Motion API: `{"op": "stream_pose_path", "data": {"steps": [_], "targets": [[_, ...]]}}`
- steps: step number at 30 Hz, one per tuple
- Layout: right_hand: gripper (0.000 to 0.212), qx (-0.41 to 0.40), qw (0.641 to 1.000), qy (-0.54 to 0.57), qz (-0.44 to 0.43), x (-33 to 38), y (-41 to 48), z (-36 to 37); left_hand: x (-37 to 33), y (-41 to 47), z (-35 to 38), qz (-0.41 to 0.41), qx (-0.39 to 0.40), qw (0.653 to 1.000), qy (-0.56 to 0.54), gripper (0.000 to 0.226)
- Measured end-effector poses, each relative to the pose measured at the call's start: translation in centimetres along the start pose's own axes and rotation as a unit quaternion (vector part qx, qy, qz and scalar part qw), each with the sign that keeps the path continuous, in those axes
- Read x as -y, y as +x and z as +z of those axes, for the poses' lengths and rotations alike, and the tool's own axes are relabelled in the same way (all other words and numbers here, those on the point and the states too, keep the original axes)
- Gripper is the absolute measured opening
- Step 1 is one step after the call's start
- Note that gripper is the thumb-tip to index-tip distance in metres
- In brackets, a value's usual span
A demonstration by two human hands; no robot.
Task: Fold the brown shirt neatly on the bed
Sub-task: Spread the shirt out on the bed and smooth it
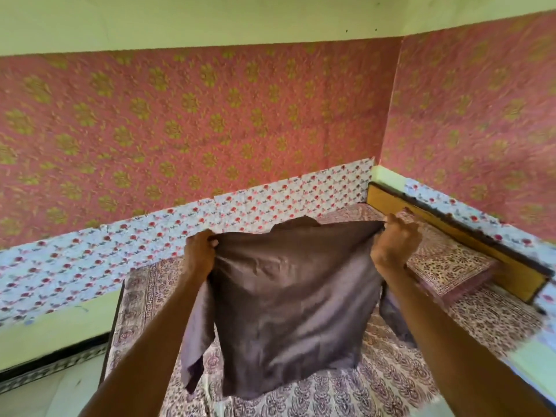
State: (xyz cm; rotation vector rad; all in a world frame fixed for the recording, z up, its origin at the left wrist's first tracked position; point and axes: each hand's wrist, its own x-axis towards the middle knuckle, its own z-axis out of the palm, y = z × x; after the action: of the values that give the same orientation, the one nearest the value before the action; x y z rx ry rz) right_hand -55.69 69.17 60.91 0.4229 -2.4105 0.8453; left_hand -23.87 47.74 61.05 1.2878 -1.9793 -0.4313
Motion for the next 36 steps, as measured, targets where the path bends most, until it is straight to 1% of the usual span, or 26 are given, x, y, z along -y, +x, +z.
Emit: {"op": "stream_pose_path", "data": {"steps": [2, 3, 4, 6, 7, 9, 11, 13, 16, 18, 20, 22, 23, 25, 27, 30, 31, 32, 34, 36], "targets": [[0.022, -0.036, 0.993, 0.099, 0.049, -1.7, -1.0, 0.6, -0.7, -1.4, 0.1, 0.017, -0.102, 0.992, -0.078, 0.020], [0.027, -0.057, 0.984, 0.153, 0.065, -2.5, -1.4, 0.9, -0.9, -2.1, 0.2, 0.034, -0.139, 0.984, -0.106, 0.022], [0.030, -0.054, 0.979, 0.180, 0.075, -3.1, -1.8, 1.0, -0.8, -2.7, 0.6, 0.052, -0.137, 0.983, -0.112, 0.026], [0.029, -0.015, 0.983, 0.156, 0.098, -4.1, -2.5, 1.5, 0.4, -4.1, 2.2, 0.066, -0.077, 0.991, -0.085, 0.039], [0.027, -0.006, 0.984, 0.140, 0.108, -4.7, -2.9, 2.0, 1.1, -4.9, 3.1, 0.062, -0.061, 0.993, -0.075, 0.046], [0.021, -0.018, 0.981, 0.144, 0.131, -5.5, -4.0, 2.7, 1.9, -6.3, 4.1, 0.044, -0.085, 0.991, -0.092, 0.053], [0.014, -0.051, 0.975, 0.160, 0.144, -5.9, -5.3, 4.0, 1.8, -7.2, 4.9, 0.008, -0.138, 0.983, -0.119, 0.051], [0.017, -0.068, 0.973, 0.174, 0.137, -5.8, -6.3, 5.2, 1.8, -7.7, 6.0, -0.016, -0.177, 0.974, -0.142, 0.046], [0.018, -0.086, 0.965, 0.189, 0.158, -5.2, -6.6, 7.0, 1.9, -7.4, 7.9, -0.053, -0.216, 0.961, -0.162, 0.045], [0.016, -0.100, 0.962, 0.190, 0.171, -4.8, -6.5, 8.2, 1.9, -7.0, 9.1, -0.052, -0.232, 0.957, -0.167, 0.042], [0.017, -0.101, 0.961, 0.180, 0.185, -4.6, -6.2, 10.1, 2.3, -6.1, 11.0, -0.051, -0.230, 0.959, -0.156, 0.042], [0.019, -0.089, 0.969, 0.147, 0.179, -4.6, -5.6, 12.5, 3.4, -4.4, 13.5, -0.071, -0.188, 0.971, -0.129, 0.047], [0.020, -0.067, 0.977, 0.115, 0.169, -4.8, -5.4, 13.7, 4.1, -3.4, 14.7, -0.079, -0.152, 0.980, -0.102, 0.048], [0.019, 0.022, 0.989, 0.022, 0.147, -5.6, -5.1, 17.6, 6.5, -1.0, 18.0, -0.078, -0.060, 0.995, -0.032, 0.048], [0.021, 0.111, 0.983, -0.057, 0.136, -6.4, -4.7, 23.0, 9.4, 1.8, 22.2, -0.083, 0.014, 0.996, 0.018, 0.044], [0.021, 0.184, 0.973, -0.107, 0.083, -7.2, -5.4, 27.9, 11.9, 3.9, 26.5, -0.101, 0.071, 0.990, 0.073, 0.037], [0.023, 0.210, 0.968, -0.119, 0.068, -7.3, -5.7, 30.6, 13.1, 5.0, 28.9, -0.102, 0.094, 0.986, 0.095, 0.033], [0.027, 0.245, 0.958, -0.129, 0.068, -7.4, -6.0, 33.1, 14.2, 5.7, 31.3, -0.100, 0.127, 0.979, 0.127, 0.028], [0.031, 0.312, 0.936, -0.134, 0.090, -7.5, -6.8, 36.8, 15.8, 6.6, 35.0, -0.100, 0.193, 0.952, 0.217, 0.016], [0.029, 0.353, 0.922, -0.118, 0.108, -8.2, -7.9, 41.1, 17.9, 7.5, 38.7, -0.097, 0.222, 0.932, 0.269, 0.007]]}}
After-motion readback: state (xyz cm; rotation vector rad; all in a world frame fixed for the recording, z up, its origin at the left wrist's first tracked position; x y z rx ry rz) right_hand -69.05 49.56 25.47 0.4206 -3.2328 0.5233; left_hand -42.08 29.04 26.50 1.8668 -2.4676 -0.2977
